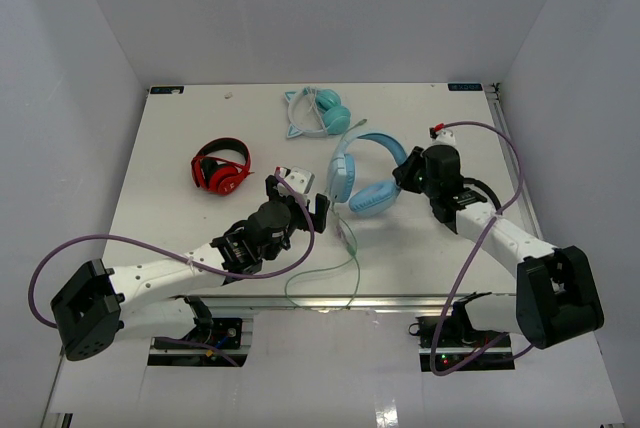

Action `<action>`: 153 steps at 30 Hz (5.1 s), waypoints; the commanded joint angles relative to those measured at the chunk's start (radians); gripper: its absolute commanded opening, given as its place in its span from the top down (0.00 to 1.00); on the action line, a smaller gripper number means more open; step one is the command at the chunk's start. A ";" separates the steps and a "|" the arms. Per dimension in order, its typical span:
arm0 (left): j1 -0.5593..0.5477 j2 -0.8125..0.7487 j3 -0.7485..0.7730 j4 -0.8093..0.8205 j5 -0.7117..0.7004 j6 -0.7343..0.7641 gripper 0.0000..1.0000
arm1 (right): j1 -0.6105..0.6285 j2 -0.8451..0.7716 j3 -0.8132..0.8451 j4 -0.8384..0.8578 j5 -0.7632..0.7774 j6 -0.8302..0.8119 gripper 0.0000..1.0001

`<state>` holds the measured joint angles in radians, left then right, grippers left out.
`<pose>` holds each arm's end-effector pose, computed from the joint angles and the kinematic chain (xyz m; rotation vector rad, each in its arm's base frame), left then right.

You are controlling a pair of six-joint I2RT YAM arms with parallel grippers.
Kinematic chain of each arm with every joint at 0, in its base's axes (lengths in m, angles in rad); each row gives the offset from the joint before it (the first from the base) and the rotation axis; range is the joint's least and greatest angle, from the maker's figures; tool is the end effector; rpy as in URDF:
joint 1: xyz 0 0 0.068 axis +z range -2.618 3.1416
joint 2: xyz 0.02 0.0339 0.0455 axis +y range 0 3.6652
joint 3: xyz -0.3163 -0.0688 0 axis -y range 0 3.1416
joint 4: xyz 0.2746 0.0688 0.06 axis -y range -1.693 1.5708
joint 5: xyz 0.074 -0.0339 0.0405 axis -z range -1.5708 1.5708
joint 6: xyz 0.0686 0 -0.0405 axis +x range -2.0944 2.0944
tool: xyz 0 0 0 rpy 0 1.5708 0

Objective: Wrap the headphones

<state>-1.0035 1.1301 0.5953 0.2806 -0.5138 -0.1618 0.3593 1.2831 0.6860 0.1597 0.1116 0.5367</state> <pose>0.1796 -0.2192 0.2776 0.3949 1.7627 -0.3650 0.3021 0.1053 0.2518 0.2522 2.0197 0.4582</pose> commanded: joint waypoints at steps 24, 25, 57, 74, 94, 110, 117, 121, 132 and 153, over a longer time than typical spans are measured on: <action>-0.001 -0.299 0.400 -0.159 0.822 0.238 0.13 | 0.003 -0.468 0.111 0.411 -1.163 0.480 0.92; -0.001 -0.267 0.408 -0.146 0.824 0.247 0.13 | 0.010 -0.485 0.094 0.428 -1.167 0.494 0.92; -0.104 -0.139 0.208 0.287 0.905 0.318 0.18 | 0.147 -0.533 -0.135 0.451 -1.101 0.525 0.92; -0.130 0.001 0.251 0.371 0.798 0.280 0.25 | 0.149 -0.554 -0.154 0.440 -1.061 0.489 0.92; -0.139 0.009 0.256 0.403 0.878 0.285 0.54 | 0.148 -0.547 -0.161 0.407 -1.075 0.479 0.92; -0.141 0.001 0.341 -0.136 0.186 0.272 1.00 | 0.148 -0.561 0.131 -0.244 -0.590 0.016 0.17; -0.113 0.026 0.427 -0.505 -0.242 0.125 1.00 | 0.148 -0.621 0.168 -0.356 -0.174 -0.122 0.10; -0.084 0.031 0.472 -0.614 -0.222 0.005 1.00 | 0.149 -0.595 0.184 -0.384 -0.048 -0.167 0.10; 0.076 -0.006 0.494 -0.743 -0.193 -0.117 1.00 | 0.150 -0.540 0.205 -0.382 -0.046 -0.203 0.04; 0.158 0.010 1.064 -0.984 -0.055 -0.088 1.00 | 0.154 -0.657 -0.243 0.405 -0.671 -0.154 0.13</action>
<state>-0.8463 1.1557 1.5576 -0.7299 -0.6107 -0.2152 0.5064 0.6179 0.4895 0.2987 -0.4932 0.3081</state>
